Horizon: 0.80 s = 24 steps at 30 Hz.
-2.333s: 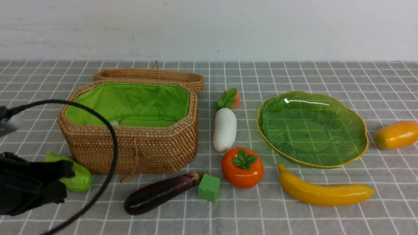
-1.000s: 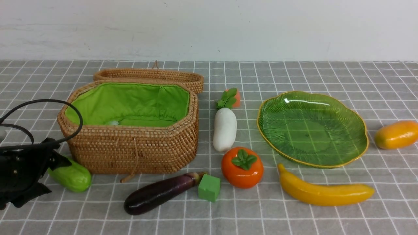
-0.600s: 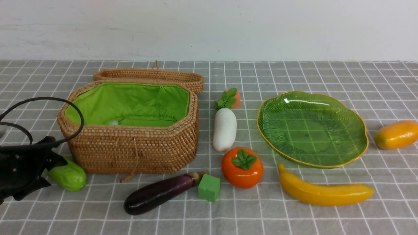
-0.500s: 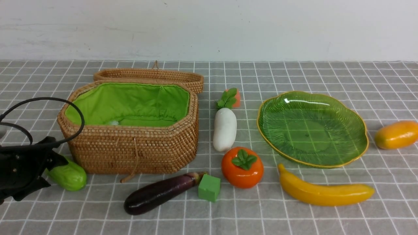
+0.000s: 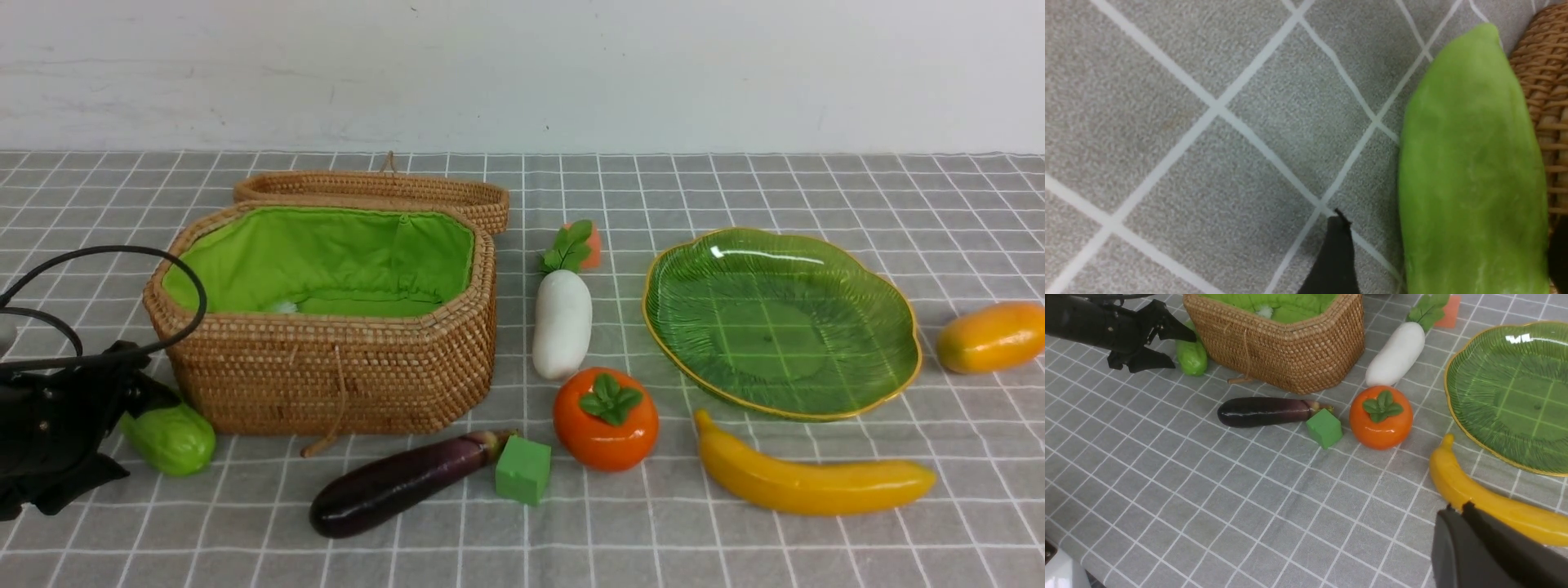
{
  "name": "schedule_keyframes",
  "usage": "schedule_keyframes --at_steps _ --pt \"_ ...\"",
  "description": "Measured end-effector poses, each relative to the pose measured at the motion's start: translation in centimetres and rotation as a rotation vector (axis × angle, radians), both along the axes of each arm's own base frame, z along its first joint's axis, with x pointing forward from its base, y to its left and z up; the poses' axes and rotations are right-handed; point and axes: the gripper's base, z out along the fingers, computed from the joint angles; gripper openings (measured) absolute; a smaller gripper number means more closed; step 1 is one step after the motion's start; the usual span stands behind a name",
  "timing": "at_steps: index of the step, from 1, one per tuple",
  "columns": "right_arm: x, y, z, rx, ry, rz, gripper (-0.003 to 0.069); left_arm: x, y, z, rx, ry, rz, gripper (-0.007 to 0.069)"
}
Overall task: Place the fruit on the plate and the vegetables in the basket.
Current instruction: Take a chayote with your left arm and place it on the basket on the left.
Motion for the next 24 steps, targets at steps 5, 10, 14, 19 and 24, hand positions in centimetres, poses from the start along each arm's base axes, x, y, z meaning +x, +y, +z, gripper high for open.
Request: schedule_keyframes --at_steps 5,10,14,19,24 --pt "0.0 0.0 0.0 0.001 0.000 0.000 0.0025 0.1 0.0 -0.2 0.014 0.004 -0.019 0.0536" --pt "0.0 0.0 0.0 0.001 0.000 0.000 0.0028 0.1 0.1 -0.6 0.023 0.016 -0.023 0.0414" --pt "0.0 0.0 0.0 0.001 0.000 0.000 0.0029 0.1 0.1 -0.6 0.037 0.018 -0.039 0.0417" --pt "0.0 0.1 0.0 0.010 0.005 0.004 0.0034 -0.6 0.1 2.0 0.167 -0.042 -0.132 0.0417" --pt "-0.1 0.2 0.1 0.030 0.015 0.008 0.0034 -2.6 -1.0 8.6 0.260 -0.225 -0.247 0.0417"
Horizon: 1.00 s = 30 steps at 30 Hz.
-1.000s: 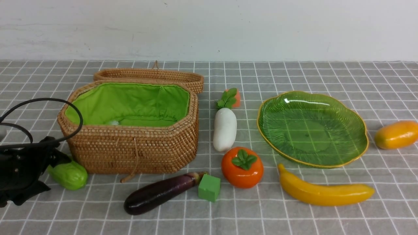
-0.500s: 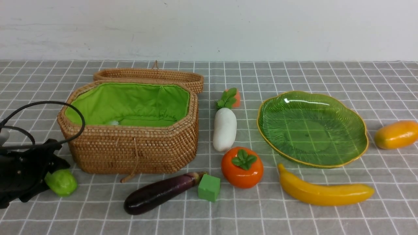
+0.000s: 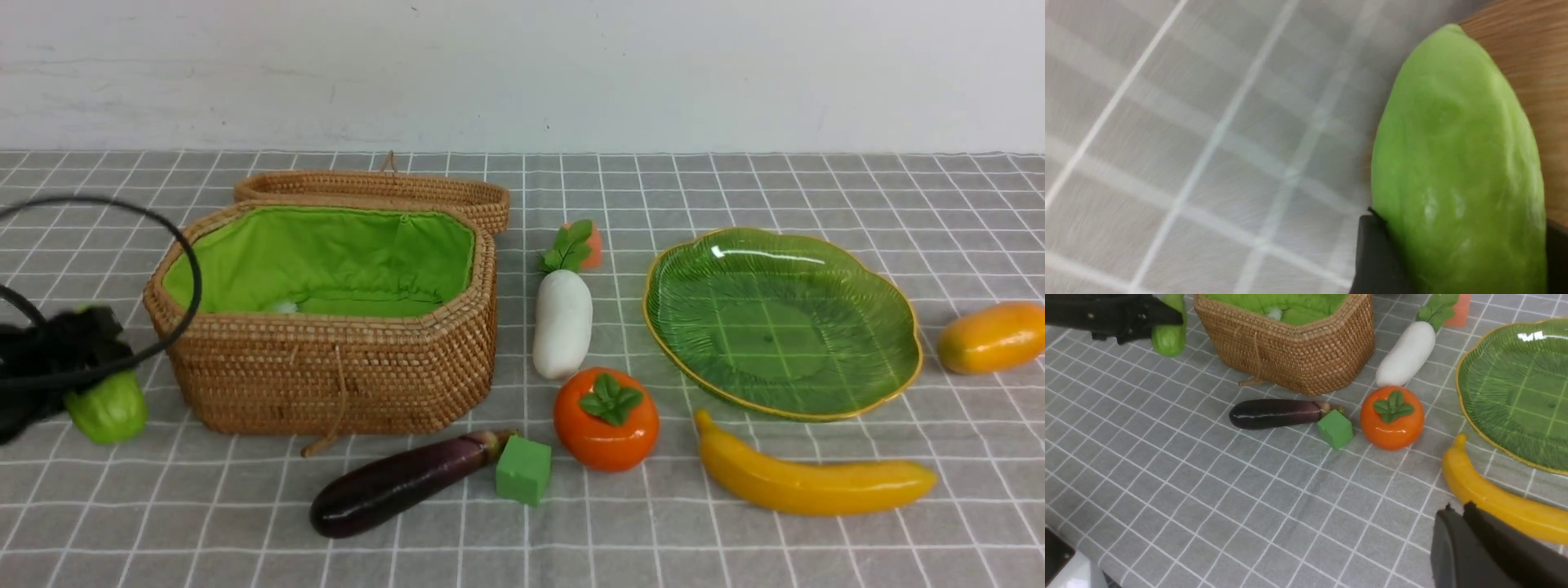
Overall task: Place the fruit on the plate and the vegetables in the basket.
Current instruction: Take a chayote with your left arm and place it on the basket on the left.
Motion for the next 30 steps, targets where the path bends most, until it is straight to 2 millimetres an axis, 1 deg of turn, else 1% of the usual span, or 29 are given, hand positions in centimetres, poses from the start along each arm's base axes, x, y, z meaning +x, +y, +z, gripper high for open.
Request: schedule_keyframes --at_steps 2,4,5,6,7,9,10,12,13,14,15,16,17,18,19,21,22,23,24,26,27,28,29,30 --pt "0.0 0.0 0.0 0.003 -0.004 -0.001 0.0034 -0.6 -0.8 2.7 0.046 -0.051 -0.109 0.0417" --pt "0.1 0.0 0.1 0.007 -0.010 -0.003 0.0034 -1.1 -1.9 5.8 0.103 -0.104 -0.241 0.0417" --pt "0.1 0.0 0.1 0.007 -0.015 -0.003 0.0034 -1.0 -2.6 8.1 0.159 -0.138 -0.332 0.0417" --pt "0.1 0.0 0.1 0.006 -0.015 -0.003 0.0034 -1.0 -2.9 8.4 0.167 -0.143 -0.351 0.0417" --pt "0.1 0.0 0.1 0.000 -0.024 0.000 0.0034 -0.5 -3.8 10.5 0.235 -0.182 -0.442 0.0417" --pt "0.2 0.0 0.2 -0.009 -0.038 0.001 0.0034 0.5 -5.3 12.7 0.361 -0.208 -0.576 0.0417" --pt "0.2 -0.1 0.2 -0.020 -0.051 0.004 0.0034 1.2 -6.2 13.5 0.431 -0.214 -0.648 0.0417" --pt "0.3 -0.1 0.3 -0.041 -0.078 0.005 0.0034 3.1 -8.4 14.4 0.592 -0.196 -0.795 0.0417" --pt "0.4 -0.2 0.3 -0.048 -0.091 0.003 0.0034 4.2 -9.6 14.0 0.657 -0.168 -0.866 0.0417" --pt "0.4 -0.2 0.4 -0.050 -0.100 -0.001 0.0034 5.0 -10.3 13.9 0.728 -0.152 -0.907 0.0417" --pt "0.5 -0.3 0.4 -0.055 -0.107 -0.003 0.0034 6.3 -11.6 13.0 0.782 -0.123 -0.961 0.0417" --pt "0.5 -0.3 0.4 -0.057 -0.109 -0.005 0.0034 7.0 -12.0 12.7 0.828 -0.111 -0.980 0.0417" --pt "0.5 -0.3 0.4 -0.055 -0.111 -0.005 0.0034 8.5 -13.2 11.4 0.880 -0.079 -1.021 0.0417" --pt "0.5 -0.3 0.4 -0.055 -0.111 -0.005 0.0034 8.7 -13.3 11.4 0.902 -0.076 -1.024 0.0417" --pt "0.5 -0.3 0.4 -0.055 -0.111 -0.005 0.0034 10.3 -14.2 9.9 0.969 -0.043 -1.056 0.0417" --pt "0.5 -0.3 0.4 -0.055 -0.111 -0.005 0.0034 11.4 -14.7 8.7 1.003 -0.018 -1.074 0.0417" --pt "0.5 -0.3 0.4 -0.055 -0.111 -0.005 0.0034 12.5 -15.0 7.3 1.040 0.012 -1.084 0.0417" --pt "0.5 -0.3 0.4 -0.055 -0.111 -0.005 0.0034 12.5 -15.0 7.3 1.046 0.011 -1.083 0.0417" --pt "0.5 -0.3 0.4 -0.055 -0.111 -0.005 0.0034 13.3 -15.0 6.1 1.049 0.038 -1.078 0.0417" --pt "0.5 -0.3 0.4 -0.055 -0.111 -0.005 0.0034 13.5 -15.0 5.7 1.048 0.050 -1.073 0.0418" --pt "0.5 -0.3 0.4 -0.054 -0.112 -0.006 0.0034 13.6 -14.9 5.5 1.052 0.061 -1.060 0.0459" --pt "0.5 -0.3 0.4 -0.054 -0.112 -0.006 0.0034 13.6 -14.9 5.6 1.051 0.061 -1.057 0.0474" --pt "0.5 -0.3 0.4 -0.054 -0.112 -0.006 0.0034 13.6 -14.8 5.8 1.051 0.055 -1.048 0.0532" --pt "0.5 -0.3 0.4 -0.054 -0.113 -0.006 0.0034 13.6 -14.8 5.9 1.052 0.048 -1.042 0.0575"
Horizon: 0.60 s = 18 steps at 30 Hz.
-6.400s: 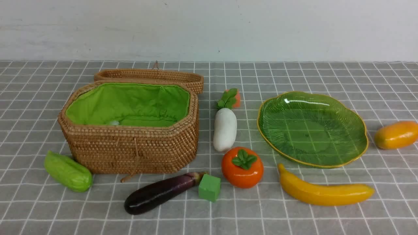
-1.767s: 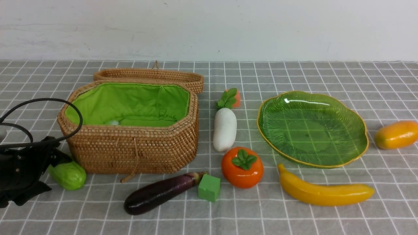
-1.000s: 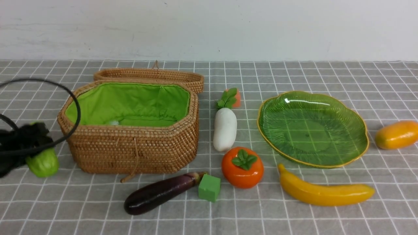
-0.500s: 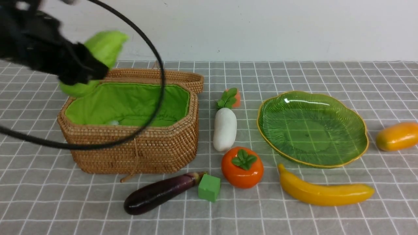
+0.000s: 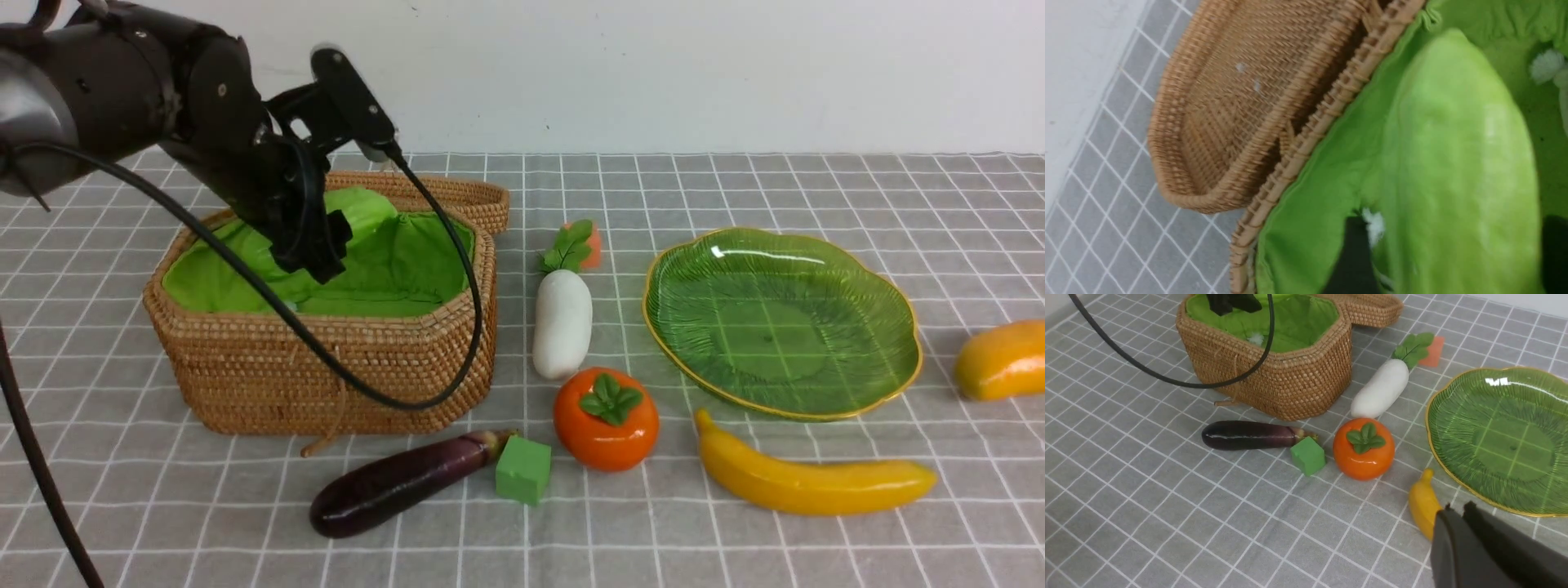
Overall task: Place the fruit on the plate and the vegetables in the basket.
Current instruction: Take a chayote with your left arm and place it on the basket on the left, then use the left arm to grab an eggplant and put it into the left basket
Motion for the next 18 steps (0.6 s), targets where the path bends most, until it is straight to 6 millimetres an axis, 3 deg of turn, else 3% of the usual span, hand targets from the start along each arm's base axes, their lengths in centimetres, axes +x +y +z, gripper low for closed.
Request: schedule_keyframes --at_steps 2,5,7,9,11,14,15,16,18 --pt "0.0 0.0 0.1 0.007 -0.008 -0.002 0.0034 -0.2 0.1 0.4 -0.003 -0.008 0.004 0.0637" --pt "0.2 0.1 0.4 0.033 -0.039 -0.007 0.0034 -1.1 0.3 1.8 -0.015 -0.009 0.013 0.0663" --pt "0.1 0.1 0.6 0.045 -0.047 -0.006 0.0034 -1.7 0.4 2.6 -0.041 -0.005 0.027 0.0652" --pt "0.0 0.1 1.3 0.062 -0.065 -0.003 0.0036 -3.1 0.4 4.3 -0.141 0.007 0.093 0.0593" --pt "-0.2 0.0 1.7 0.066 -0.073 -0.001 0.0036 -4.2 0.5 5.5 -0.228 0.017 0.159 0.0517" --pt "-0.9 -0.2 2.4 0.059 -0.067 0.014 0.0039 -7.8 0.4 7.7 -0.348 0.081 0.256 0.0208" --pt "-1.1 -0.2 2.5 0.058 -0.063 0.017 0.0039 -8.9 0.2 7.6 -0.349 0.110 0.256 0.0152" --pt "-1.5 -0.3 2.5 0.052 -0.051 0.027 0.0040 -10.7 -0.4 6.9 -0.330 0.171 0.243 0.0046" --pt "-2.1 -0.5 2.3 0.037 -0.035 0.044 0.0042 -13.1 -1.6 4.6 -0.283 0.272 0.206 -0.0013"
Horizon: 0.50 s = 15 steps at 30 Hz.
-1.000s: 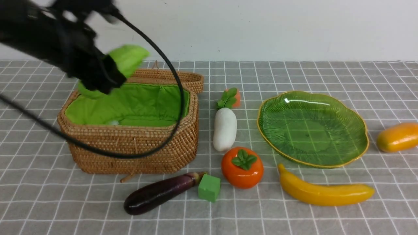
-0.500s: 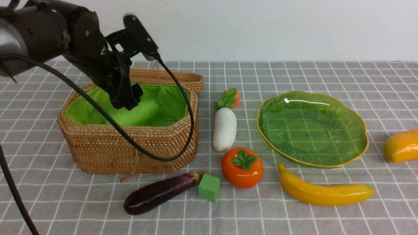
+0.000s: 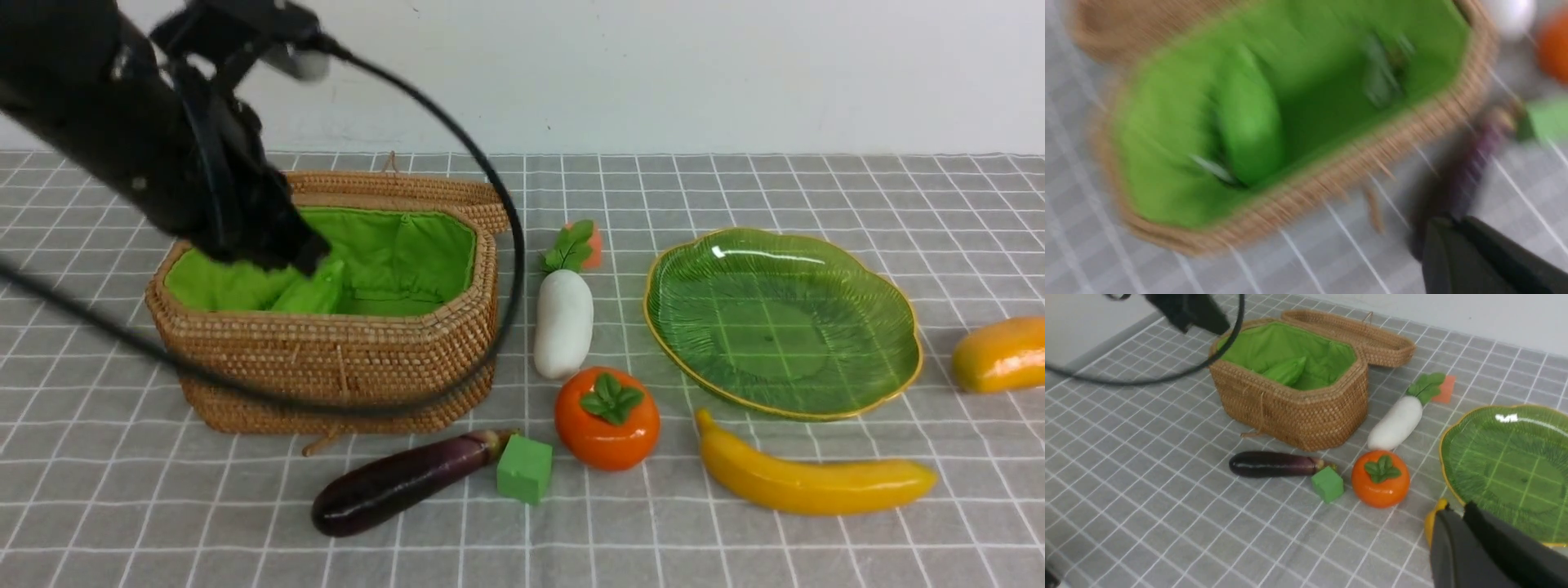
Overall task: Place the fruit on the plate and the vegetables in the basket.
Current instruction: Use the left arm to grab an eggplant and put it into the left basket
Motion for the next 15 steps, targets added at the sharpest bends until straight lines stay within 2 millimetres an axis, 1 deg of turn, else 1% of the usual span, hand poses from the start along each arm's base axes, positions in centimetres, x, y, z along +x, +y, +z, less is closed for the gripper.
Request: schedule_keyframes --at_steps 1,2,3,4,5,6,7,8,9,11,12,13,14,15 --pt "-0.1 0.0 0.0 -0.001 0.000 0.002 0.0042 -0.4 -0.3 -0.2 0.002 0.007 -0.014 -0.0013" --pt "-0.6 -0.2 -0.1 -0.010 0.000 0.011 0.0043 -1.7 -1.2 -2.3 0.023 0.060 -0.059 -0.0013" --pt "-0.6 -0.2 -0.1 -0.014 0.002 0.014 0.0042 -1.9 -1.3 -2.8 0.027 0.070 -0.066 -0.0013" --pt "-1.1 -0.4 -0.1 -0.016 -0.003 0.020 0.0042 -2.7 -2.1 -4.7 0.037 0.088 -0.102 -0.0003" --pt "-1.5 -0.5 -0.1 -0.013 -0.008 0.023 0.0042 -3.0 -2.7 -6.1 0.041 0.094 -0.123 0.0029" --pt "-1.5 -0.5 -0.1 -0.012 -0.006 0.024 0.0042 -3.1 -2.7 -6.5 0.042 0.094 -0.126 0.0035" --pt "-1.9 -0.6 -0.1 -0.007 -0.008 0.031 0.0042 -2.9 -3.0 -8.0 0.052 0.096 -0.134 0.0113" --pt "-2.1 -0.7 0.0 -0.002 -0.011 0.035 0.0042 -2.7 -3.1 -9.0 0.053 0.101 -0.135 0.0167" --pt "-2.2 -0.7 0.0 0.001 -0.010 0.037 0.0042 -2.7 -3.2 -9.2 0.052 0.098 -0.135 0.0178" --pt "-2.4 -0.6 0.0 0.009 -0.005 0.046 0.0042 -2.0 -3.5 -10.6 0.064 0.101 -0.138 0.0298" --pt "-2.4 -0.6 0.0 0.010 -0.003 0.048 0.0042 -1.7 -3.7 -11.1 0.067 0.100 -0.140 0.0332" --pt "-2.7 -0.6 0.0 0.018 0.003 0.060 0.0042 -0.9 -4.1 -12.4 0.079 0.091 -0.149 0.0423" --pt "-2.7 -0.6 0.0 0.021 0.011 0.067 0.0042 -0.5 -4.3 -13.1 0.088 0.086 -0.154 0.0461" --pt "-2.7 -0.6 0.0 0.021 0.011 0.067 0.0042 -0.4 -4.3 -13.2 0.090 0.085 -0.155 0.0468"
